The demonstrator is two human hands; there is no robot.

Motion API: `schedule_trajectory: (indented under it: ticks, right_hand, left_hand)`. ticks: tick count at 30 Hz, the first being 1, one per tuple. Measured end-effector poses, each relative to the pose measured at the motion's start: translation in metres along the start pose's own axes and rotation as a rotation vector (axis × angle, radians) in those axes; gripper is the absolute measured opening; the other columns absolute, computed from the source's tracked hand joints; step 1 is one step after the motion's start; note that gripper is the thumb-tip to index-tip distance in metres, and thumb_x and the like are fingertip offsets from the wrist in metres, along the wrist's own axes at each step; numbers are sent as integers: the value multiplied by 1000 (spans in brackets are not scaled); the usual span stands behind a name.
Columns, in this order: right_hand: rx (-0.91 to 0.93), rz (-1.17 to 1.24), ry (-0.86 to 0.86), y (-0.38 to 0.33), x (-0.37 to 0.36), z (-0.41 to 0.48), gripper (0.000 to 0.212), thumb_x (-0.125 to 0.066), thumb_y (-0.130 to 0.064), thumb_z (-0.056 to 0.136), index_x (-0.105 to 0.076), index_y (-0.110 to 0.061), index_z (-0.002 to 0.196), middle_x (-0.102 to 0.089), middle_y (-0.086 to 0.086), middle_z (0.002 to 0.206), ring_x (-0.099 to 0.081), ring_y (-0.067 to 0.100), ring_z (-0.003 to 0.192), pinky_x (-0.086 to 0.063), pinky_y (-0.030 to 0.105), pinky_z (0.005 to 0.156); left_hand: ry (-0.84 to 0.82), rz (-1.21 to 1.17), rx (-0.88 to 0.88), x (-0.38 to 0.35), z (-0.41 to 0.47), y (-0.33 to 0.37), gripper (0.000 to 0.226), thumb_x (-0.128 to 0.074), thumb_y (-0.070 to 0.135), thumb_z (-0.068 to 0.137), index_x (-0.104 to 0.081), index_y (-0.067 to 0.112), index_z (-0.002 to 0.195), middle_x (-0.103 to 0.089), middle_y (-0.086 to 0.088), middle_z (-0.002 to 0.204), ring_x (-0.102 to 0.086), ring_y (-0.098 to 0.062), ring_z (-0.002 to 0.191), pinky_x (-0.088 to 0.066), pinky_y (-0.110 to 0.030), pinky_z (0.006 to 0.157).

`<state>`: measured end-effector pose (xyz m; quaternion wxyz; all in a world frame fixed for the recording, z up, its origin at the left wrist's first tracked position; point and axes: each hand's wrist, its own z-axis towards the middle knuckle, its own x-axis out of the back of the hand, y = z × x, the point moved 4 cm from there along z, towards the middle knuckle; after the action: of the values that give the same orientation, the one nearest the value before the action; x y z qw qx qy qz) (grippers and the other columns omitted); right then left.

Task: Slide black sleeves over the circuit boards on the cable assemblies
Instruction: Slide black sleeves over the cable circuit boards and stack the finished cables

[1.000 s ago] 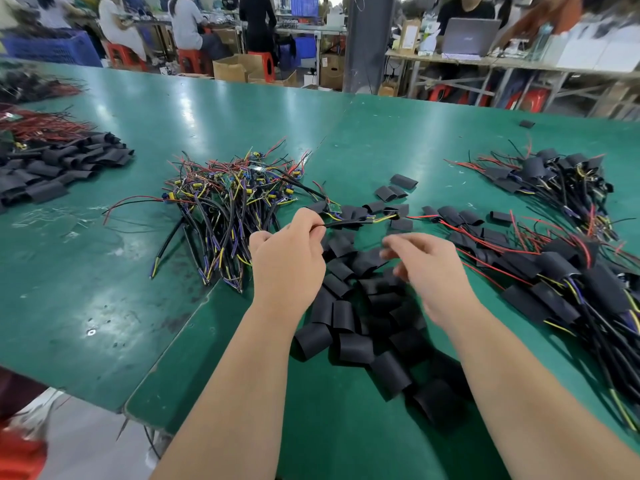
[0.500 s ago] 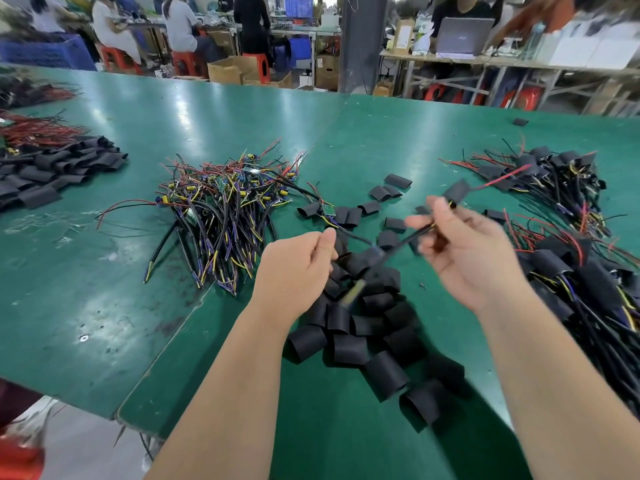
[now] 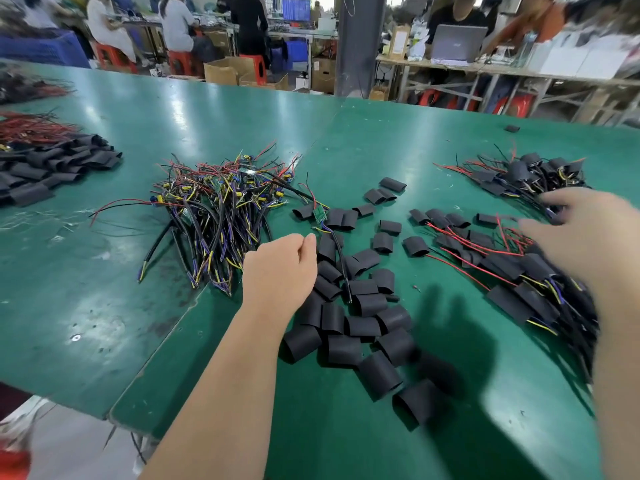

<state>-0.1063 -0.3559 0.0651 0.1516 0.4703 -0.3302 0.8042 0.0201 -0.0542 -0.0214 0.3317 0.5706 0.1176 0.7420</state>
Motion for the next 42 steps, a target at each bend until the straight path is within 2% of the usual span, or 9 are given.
schedule_trajectory:
  ticks: [3,8,18,22,24,27,30,35,42]
  right_hand:
    - [211,168,-179,-76,-39,-29,14,-66,-29,82,-73,-22,93,-72,1,84,-65,25,82,-44,26,74]
    - [321,274,-490,-136,-123,-69,40,-73,-31,83,-61,-17,119,-64,4,107,-58,19,98,-38,22,79]
    - [296,297,-376,-143,-134,-65,32,-72,-13,81,-64,-13,112,-65,6,104,-57,21,102,-43,25,81]
    - [68,648,-277,-130,-112,-62,25,-75,-10,77,-71,-14,101,-67,-5,76,-59,7,70,-43,18,66]
    - [72,833,-333,-128,-98,-71,24,-77,-7,75,-72,-16,97,-67,-7,73,-57,0,59,-45,12,60]
    - [214,929,-509,-124,-79,-96,30,-79,-3,72,-72,-25,91,-68,-10,72,-53,1,56,-45,10,57]
    - [213,962,-605,-114,-73,-114,32,-80,-3,71,-73,-29,89,-66,-14,67,-48,1,53,-41,12,52]
    - [213,940,-591,-112,-74,-122,31,-81,-9,72,-71,-34,87,-67,-15,68,-51,3,54,-43,16,54]
    - [217,1106,-802,-130,-73,-130,24,-73,-2,81,-67,-17,98,-66,-5,67,-57,12,47,-47,22,48]
  left_hand:
    - [10,22,-6,-1,1,-1,46,-34,37,101,-65,7,87,-70,-7,78,-64,-28,80,-44,-40,85]
    - [16,24,-29,-1,0,2,44,-35,37,101,-65,9,85,-71,-4,82,-64,-29,87,-43,-40,87]
    - [-70,-74,32,-6,0,0,45,-39,38,99,-69,8,85,-71,-4,81,-63,-29,86,-46,-39,87]
    - [33,-144,63,-1,1,-1,47,-39,41,99,-70,9,87,-71,-3,80,-63,-25,84,-48,-37,81]
    - [91,-343,159,3,4,-4,48,-40,45,98,-69,9,83,-70,1,73,-63,-19,72,-47,-32,66]
    - [14,-972,386,1,5,-6,42,-50,49,95,-65,12,82,-74,-1,76,-61,-10,53,-45,-22,44]
    - [-110,-1348,388,-1,5,3,27,-56,32,95,-63,7,88,-74,-10,82,-67,-15,62,-53,-24,50]
    - [-235,-1622,353,5,1,13,11,-53,8,94,-63,4,97,-74,-3,83,-70,-9,71,-56,-20,59]
    - [-120,-1814,427,14,1,16,24,-67,18,66,-63,10,89,-71,3,70,-68,-4,61,-52,-14,49]
